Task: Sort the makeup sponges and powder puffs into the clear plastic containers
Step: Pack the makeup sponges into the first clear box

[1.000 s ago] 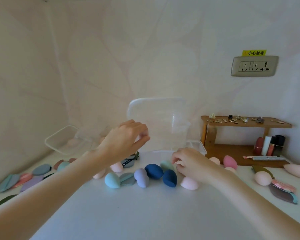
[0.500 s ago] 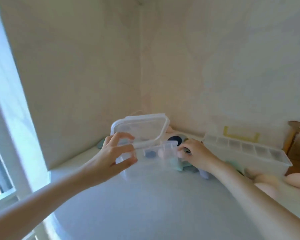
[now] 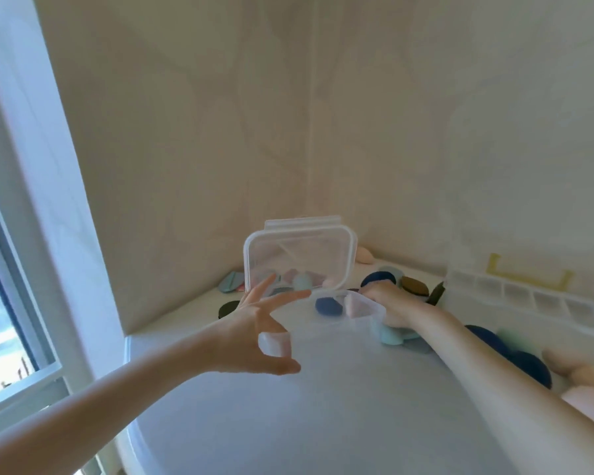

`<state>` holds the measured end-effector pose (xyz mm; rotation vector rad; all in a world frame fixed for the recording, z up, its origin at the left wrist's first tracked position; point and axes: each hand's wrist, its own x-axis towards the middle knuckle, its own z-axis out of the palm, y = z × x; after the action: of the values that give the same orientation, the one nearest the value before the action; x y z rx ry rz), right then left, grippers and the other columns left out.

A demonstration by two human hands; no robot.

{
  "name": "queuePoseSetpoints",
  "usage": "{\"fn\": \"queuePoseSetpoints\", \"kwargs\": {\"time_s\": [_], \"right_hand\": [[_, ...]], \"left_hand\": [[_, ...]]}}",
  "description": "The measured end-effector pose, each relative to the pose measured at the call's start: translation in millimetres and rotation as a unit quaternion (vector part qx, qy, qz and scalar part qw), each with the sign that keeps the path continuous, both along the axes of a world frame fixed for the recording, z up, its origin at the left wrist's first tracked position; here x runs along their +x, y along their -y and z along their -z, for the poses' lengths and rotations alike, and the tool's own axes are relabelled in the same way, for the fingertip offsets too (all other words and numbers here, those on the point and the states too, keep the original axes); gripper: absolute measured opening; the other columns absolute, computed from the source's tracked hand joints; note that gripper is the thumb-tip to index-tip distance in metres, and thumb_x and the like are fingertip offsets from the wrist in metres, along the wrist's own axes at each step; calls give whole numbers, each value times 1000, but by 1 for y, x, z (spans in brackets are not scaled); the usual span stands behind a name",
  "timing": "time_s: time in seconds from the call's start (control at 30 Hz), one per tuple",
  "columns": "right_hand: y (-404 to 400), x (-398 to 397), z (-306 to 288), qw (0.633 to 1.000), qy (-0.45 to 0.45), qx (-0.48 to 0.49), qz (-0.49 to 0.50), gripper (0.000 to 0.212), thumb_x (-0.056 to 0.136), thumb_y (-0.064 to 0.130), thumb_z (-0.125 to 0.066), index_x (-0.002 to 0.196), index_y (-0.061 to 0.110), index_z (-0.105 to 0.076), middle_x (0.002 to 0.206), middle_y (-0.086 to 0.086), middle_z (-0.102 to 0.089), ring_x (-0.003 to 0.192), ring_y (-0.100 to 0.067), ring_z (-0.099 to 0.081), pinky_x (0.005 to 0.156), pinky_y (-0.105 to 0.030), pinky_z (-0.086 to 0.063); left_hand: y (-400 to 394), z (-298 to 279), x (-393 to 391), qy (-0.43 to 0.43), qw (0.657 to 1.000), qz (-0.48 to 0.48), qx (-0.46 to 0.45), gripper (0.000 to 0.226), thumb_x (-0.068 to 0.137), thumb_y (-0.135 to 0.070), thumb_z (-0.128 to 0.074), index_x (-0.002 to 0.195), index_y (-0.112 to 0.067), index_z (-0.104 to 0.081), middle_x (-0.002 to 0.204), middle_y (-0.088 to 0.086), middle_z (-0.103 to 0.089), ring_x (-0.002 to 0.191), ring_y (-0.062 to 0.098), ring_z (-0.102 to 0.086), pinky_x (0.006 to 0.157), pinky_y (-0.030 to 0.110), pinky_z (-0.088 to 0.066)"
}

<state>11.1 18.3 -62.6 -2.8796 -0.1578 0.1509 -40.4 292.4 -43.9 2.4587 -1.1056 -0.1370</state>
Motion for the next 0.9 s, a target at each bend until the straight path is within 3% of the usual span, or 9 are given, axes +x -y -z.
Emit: {"fn": "queuePoseSetpoints", "kwargs": {"time_s": [0.03, 0.1, 0.2, 0.3, 0.43, 0.57, 0.67, 0.8, 0.9], "right_hand": [[0, -2, -3, 1000, 19, 24, 0, 23, 89, 12, -51, 70, 19, -62, 80, 0, -56, 78, -20, -54, 67, -28, -42], [3, -12, -14, 986, 76, 142, 39, 26, 90, 5, -50, 77, 23, -64, 73, 10, -53, 67, -8, -48, 58, -18, -34], [10, -30, -43, 938, 198, 272, 77, 19, 88, 8, -56, 86, 26, -59, 102, -5, -60, 80, -16, -54, 63, -21, -40], [3, -53, -66, 924, 204, 319, 45, 21, 88, 12, -59, 86, 31, -50, 97, 2, -55, 78, -17, -55, 73, -29, -49], [-16, -70, -56, 969, 108, 220, -24, 20, 87, 21, -62, 85, 37, -49, 91, 14, -54, 77, -9, -53, 76, -32, -45], [-18, -73, -46, 975, 99, 201, -4, 15, 85, 34, -64, 84, 38, -49, 93, 6, -59, 71, -12, -55, 66, -30, -48], [-20, -76, -41, 989, 49, 141, 1, 13, 86, 36, -61, 88, 36, -49, 91, 5, -57, 65, -13, -57, 67, -33, -51], [-31, -80, -49, 998, 48, 34, -5, 14, 83, 35, -59, 87, 39, -46, 95, 3, -57, 88, -19, -58, 71, -33, -46], [-57, -77, -58, 996, 79, 21, -27, 15, 83, 35, -59, 97, 31, -54, 97, 5, -60, 92, -17, -58, 74, -32, -48]], "left_hand": [[0, 0, 0, -10, 1000, 3, -4, 20, 62, -56, -70, 51, -44, -58, 140, -48, -6, 140, -5, 22, 120, 42, -9], [1, 0, 3, -11, 1000, 10, -11, 22, 55, -66, -62, 48, -46, -57, 142, -47, -10, 140, -6, 20, 120, 44, -9], [4, -1, 9, -2, 1000, 28, 2, 29, 53, -70, -57, 50, -41, -56, 137, -53, -11, 139, -9, 19, 120, 44, -5], [8, -2, 13, -10, 999, 43, 12, 30, 52, -71, -56, 51, -41, -57, 134, -55, -11, 138, -9, 20, 120, 46, -4], [10, 0, 16, -24, 998, 54, 13, 23, 50, -76, -54, 56, -55, -58, 142, -40, -25, 141, -3, 19, 120, 49, -3], [8, 0, 18, -54, 994, 61, -70, 53, 54, -92, -38, 89, -59, -61, 145, -32, -28, 145, 3, 4, 119, 38, -3], [11, -2, 24, -67, 983, -21, -169, 38, 69, -74, -49, 106, -70, -43, 146, -13, -34, 141, 10, -21, 114, 36, -25], [15, 7, 40, 55, 981, -106, -155, 53, 87, -11, -56, 135, -25, -38, 146, 3, -28, 135, 28, -27, 111, 43, -33], [19, 14, 47, 37, 979, -128, -155, 58, 84, -4, -55, 137, -18, -36, 144, 6, -32, 133, 27, -28, 110, 41, -34]]}}
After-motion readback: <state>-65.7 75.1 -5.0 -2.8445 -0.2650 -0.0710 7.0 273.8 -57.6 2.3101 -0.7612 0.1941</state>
